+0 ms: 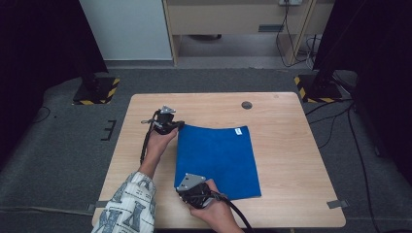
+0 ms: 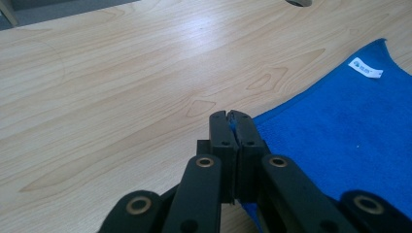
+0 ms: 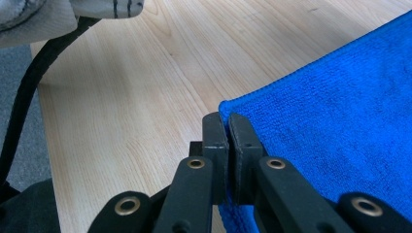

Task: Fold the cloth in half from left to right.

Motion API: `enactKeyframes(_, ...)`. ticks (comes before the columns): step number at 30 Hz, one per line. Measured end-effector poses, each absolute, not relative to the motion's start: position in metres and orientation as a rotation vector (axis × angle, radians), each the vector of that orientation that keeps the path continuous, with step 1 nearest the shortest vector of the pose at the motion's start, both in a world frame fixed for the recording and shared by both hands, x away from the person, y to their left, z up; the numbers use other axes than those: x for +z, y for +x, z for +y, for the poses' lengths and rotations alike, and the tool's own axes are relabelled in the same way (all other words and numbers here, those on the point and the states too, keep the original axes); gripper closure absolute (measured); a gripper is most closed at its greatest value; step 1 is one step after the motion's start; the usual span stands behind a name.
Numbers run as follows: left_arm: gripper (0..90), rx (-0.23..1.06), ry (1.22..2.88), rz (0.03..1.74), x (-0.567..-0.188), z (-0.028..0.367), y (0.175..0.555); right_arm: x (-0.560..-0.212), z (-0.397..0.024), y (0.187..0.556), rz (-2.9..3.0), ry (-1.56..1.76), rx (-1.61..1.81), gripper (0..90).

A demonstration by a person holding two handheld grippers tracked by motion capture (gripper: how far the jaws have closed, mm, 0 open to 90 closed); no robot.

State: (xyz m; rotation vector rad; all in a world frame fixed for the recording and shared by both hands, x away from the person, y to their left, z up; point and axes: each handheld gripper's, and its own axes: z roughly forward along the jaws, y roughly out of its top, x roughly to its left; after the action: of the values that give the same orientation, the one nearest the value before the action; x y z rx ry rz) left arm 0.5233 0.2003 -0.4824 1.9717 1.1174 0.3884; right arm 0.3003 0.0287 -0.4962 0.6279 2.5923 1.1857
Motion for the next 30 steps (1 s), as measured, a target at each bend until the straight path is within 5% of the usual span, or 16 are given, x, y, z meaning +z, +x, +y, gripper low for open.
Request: enactKeyframes(30, 88.6, 0.402, 1.973, 1.133, -0.466, 0.253, 0.514, -0.484, 0.085, 0.296, 2.577, 0.592, 1.301, 87.3)
